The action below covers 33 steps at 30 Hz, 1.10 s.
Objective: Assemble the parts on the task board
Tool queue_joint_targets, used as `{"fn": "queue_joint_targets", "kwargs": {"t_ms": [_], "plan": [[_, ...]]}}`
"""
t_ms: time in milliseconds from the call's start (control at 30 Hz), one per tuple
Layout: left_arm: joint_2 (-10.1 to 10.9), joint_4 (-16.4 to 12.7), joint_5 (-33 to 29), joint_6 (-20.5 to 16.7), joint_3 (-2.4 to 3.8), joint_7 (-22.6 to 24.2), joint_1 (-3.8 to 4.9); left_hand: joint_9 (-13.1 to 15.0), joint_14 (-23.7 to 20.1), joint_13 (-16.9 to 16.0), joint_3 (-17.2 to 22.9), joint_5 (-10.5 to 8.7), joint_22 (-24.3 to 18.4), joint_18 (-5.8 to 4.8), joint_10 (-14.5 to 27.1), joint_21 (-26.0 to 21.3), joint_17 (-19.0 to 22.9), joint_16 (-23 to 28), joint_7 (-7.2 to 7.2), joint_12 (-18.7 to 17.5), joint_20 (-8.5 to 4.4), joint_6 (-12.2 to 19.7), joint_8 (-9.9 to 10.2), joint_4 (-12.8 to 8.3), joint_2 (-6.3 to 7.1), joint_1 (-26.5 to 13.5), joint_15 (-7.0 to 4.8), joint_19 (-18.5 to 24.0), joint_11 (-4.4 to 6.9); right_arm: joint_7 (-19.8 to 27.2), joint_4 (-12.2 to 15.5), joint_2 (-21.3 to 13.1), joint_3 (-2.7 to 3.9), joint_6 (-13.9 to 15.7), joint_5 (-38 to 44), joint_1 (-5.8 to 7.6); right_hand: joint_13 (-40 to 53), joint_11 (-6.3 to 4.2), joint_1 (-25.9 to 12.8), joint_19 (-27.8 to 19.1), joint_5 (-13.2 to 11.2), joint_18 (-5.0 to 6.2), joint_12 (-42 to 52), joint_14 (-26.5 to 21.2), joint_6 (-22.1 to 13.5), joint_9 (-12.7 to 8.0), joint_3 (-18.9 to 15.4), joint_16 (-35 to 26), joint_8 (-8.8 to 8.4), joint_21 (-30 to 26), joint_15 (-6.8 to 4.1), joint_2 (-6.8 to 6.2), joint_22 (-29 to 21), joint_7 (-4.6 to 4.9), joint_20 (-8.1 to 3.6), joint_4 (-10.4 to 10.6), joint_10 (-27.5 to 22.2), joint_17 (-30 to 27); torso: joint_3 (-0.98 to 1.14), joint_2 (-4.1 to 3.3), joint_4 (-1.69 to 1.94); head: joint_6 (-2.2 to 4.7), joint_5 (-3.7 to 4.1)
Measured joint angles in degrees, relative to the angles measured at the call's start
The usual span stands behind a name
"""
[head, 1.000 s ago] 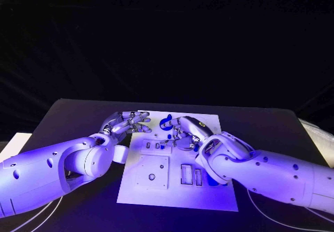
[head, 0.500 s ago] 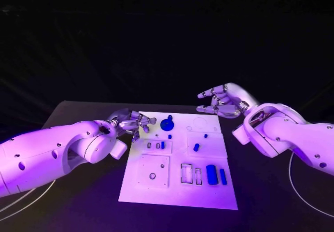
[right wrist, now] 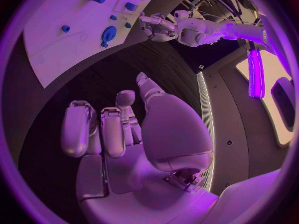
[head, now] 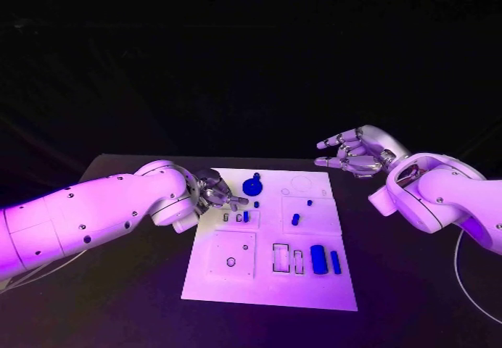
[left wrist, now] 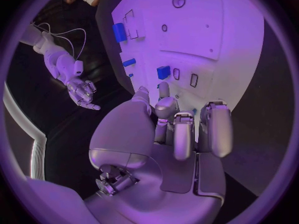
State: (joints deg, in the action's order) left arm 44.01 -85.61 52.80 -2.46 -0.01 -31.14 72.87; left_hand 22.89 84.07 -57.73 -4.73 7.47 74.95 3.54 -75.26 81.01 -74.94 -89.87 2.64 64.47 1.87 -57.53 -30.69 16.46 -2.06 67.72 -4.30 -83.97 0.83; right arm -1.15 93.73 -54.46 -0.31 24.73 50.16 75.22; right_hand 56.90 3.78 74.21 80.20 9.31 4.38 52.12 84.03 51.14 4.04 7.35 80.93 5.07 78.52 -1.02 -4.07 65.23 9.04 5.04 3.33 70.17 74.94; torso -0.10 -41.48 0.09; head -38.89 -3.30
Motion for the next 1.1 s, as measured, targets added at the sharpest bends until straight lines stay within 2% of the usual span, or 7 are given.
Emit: {"fn": "queue_joint_targets", "kwargs": {"t_ms": [133, 200, 300, 467, 633, 700, 1100], "plan": [[-2.2, 1.4, 3.3, 2.4, 0.0, -2.4, 0.23, 3.1, -0.1, -0.6, -1.9, -0.92, 0.0, 0.01, 0.2, 0.4, 0.0, 0.0, -0.19, 0.6, 0.0, 1.6, -2.6, 0.2, -0.91, -0.9, -0.32, 0.0, 0.22, -0.4, -0.3, 0.1, -0.16, -1.1, 0.1, 0.01, -0.1, 0.09, 0.0, 0.0, 0.0, 0.0, -0.2, 0.0, 0.0, 0.0, 0.0, 0.0, 0.0, 0.0, 0.0, 0.0, 0.0, 0.0, 0.0, 0.0, -0.1, 0.0, 0.05, 0.09, -0.03, 0.02, -0.01], [-3.0, 2.1, 4.6, 3.6, 0.0, -3.3, 0.38, 4.2, 0.0, -0.5, -2.7, -2.14, 0.0, 0.0, 0.3, 0.4, 0.0, 0.0, -0.17, 0.6, 0.0, 2.0, -3.5, 0.2, -1.52, -1.6, -0.41, 0.0, 0.26, -0.6, -0.3, 0.2, -0.2, -1.6, 0.3, 0.01, -0.1, 0.06, 0.0, 0.0, 0.0, 0.0, -0.2, 0.0, 0.0, 0.0, -0.1, 0.0, 0.0, 0.0, 0.0, 0.0, 0.0, 0.0, 0.0, 0.1, -0.1, 0.0, 0.04, 0.1, -0.06, -0.04, -0.06], [-3.9, 3.2, 5.9, 4.9, 0.0, -4.2, 0.66, 5.9, 0.0, 0.4, -4.3, -3.98, 0.0, 0.0, 0.7, 0.4, 0.0, 0.0, -0.1, 0.1, 0.0, 2.9, -4.6, 0.2, -1.46, -2.7, -0.41, 0.0, 0.73, -0.9, -0.4, 0.2, -0.28, -2.2, 0.5, 0.01, -0.1, -0.07, -0.2, 0.0, 0.0, 0.0, -0.2, 0.0, 0.2, 0.0, -0.2, 0.0, 0.23, 0.0, 0.0, 0.17, 0.0, -0.18, 0.0, 0.2, -0.3, 0.0, 0.02, 0.1, -0.08, -0.18, -0.13], [-5.4, 5.1, 7.4, 6.5, -0.01, -5.5, 0.91, 7.6, 0.0, -0.3, -5.7, -3.99, 0.0, 0.0, 0.9, -0.2, 0.0, 0.0, 0.0, 0.5, 0.0, 4.3, -5.7, 0.3, -1.62, -3.0, -0.41, 0.0, 0.52, -1.3, -0.5, 0.3, -0.39, -3.0, 0.8, 0.01, -0.1, -0.08, -0.2, 0.0, 0.0, 0.0, -0.2, 0.0, 0.2, 0.0, -0.2, 0.0, 0.23, 0.0, 0.0, 0.24, 0.0, -0.18, 0.0, 0.2, -0.3, 0.0, -0.09, 0.07, 0.0, -0.47, -0.31], [-6.4, 6.1, 8.2, 7.6, -0.22, -6.2, 0.96, 10.4, 0.0, -7.0, -7.3, -3.99, 0.0, 0.0, -1.1, -0.5, 0.0, 0.0, 0.11, 6.6, 0.0, 5.8, -7.7, 0.2, -2.0, -3.4, -0.41, 0.0, 0.44, -1.4, -0.7, 0.7, -0.45, -3.4, 0.9, 0.01, 0.1, -0.08, -0.2, 0.0, 0.2, 0.0, -0.2, 0.0, 0.2, 0.0, -0.2, 0.0, 0.23, 0.0, 0.0, 0.24, 0.0, -0.18, 0.0, 0.2, -0.3, 0.0, -0.14, 0.02, 0.03, -0.6, -0.34], [-6.7, 6.4, 8.4, 8.0, -0.31, -6.4, 0.96, 10.9, 0.0, -8.3, -7.5, -3.99, 0.0, 0.01, -1.4, -0.5, 0.0, 0.0, 0.1, 7.7, 0.0, 5.7, -7.9, 0.3, -2.21, -3.6, -0.41, 0.0, 0.41, -1.5, -0.8, 0.8, -0.47, -3.5, 1.0, 0.01, 0.1, -0.08, -0.2, 0.0, 0.2, 0.0, -0.2, 0.0, 0.2, 0.0, -0.2, 0.0, 0.23, 0.0, 0.0, 0.24, 0.0, -0.18, 0.0, 0.2, -0.3, 0.0, -0.17, -0.01, 0.04, -0.67, -0.27], [-8.2, 7.0, 8.6, 10.5, -0.67, -6.8, 0.96, 12.0, 0.0, -9.2, -8.1, -3.99, 0.0, 0.01, -1.4, -0.5, 0.0, 0.0, -0.09, 8.3, -0.01, 5.9, -8.5, 0.1, -2.24, -3.6, -0.41, 0.0, 0.41, -1.5, -1.5, 1.8, -0.57, -3.9, 1.1, -0.09, 0.2, -0.08, 0.0, 0.0, 0.2, 0.0, 0.0, 0.0, 0.2, 0.0, -0.3, 0.0, 0.23, 0.0, 0.0, 0.46, 0.0, -0.18, 0.0, 0.3, -0.3, 0.0, -0.2, -0.04, 0.2, -1.12, -0.09]]}}
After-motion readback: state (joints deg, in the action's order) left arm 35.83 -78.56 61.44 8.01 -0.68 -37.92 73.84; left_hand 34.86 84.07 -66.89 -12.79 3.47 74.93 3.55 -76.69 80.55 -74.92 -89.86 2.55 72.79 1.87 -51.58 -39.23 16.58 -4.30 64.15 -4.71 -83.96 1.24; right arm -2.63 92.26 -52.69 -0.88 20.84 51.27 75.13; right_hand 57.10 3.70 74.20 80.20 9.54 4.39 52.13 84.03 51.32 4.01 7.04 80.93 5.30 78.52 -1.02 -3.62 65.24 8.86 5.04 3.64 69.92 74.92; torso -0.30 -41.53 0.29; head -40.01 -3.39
